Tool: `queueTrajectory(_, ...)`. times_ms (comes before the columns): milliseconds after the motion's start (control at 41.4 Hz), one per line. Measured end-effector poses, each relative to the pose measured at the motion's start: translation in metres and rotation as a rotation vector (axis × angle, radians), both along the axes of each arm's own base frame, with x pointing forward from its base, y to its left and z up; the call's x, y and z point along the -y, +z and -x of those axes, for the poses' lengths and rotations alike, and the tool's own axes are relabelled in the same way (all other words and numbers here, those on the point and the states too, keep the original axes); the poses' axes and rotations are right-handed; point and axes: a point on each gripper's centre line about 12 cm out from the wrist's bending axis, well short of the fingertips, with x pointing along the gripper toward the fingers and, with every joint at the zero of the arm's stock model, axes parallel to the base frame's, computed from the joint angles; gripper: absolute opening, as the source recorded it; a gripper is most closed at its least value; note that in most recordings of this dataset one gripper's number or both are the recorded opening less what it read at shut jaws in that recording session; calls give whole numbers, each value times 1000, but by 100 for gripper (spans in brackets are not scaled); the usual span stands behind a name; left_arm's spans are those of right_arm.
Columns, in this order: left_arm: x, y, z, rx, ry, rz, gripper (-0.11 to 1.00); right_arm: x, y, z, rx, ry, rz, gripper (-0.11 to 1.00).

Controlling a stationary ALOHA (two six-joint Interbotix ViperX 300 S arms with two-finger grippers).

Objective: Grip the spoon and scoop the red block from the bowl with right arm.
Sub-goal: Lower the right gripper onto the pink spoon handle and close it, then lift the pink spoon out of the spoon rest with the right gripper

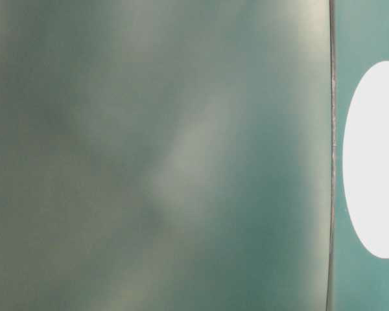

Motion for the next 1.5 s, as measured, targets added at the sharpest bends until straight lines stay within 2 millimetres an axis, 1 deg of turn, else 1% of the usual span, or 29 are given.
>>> queueTrajectory(169, 0, 0, 0, -1, 0, 2, 3, 0, 0, 0, 1, -2, 0, 40)
queueTrajectory(242, 0, 0, 0, -2, 0, 0, 3, 0, 0, 0, 2, 0, 0, 36)
queueTrajectory(363, 0, 0, 0, -2, 0, 0, 3, 0, 0, 0, 2, 0, 0, 26)
queueTrajectory(435, 0, 0, 0, -2, 0, 0, 3, 0, 0, 0, 0, 0, 1, 24)
queueTrajectory(1064, 0, -2, 1, -18, 1, 2, 3, 0, 0, 1, 2, 2, 2, 24)
queueTrajectory(1499, 0, -2, 1, -20, 1, 4, 3, 0, 23, 2, 71, 45, 29, 24)
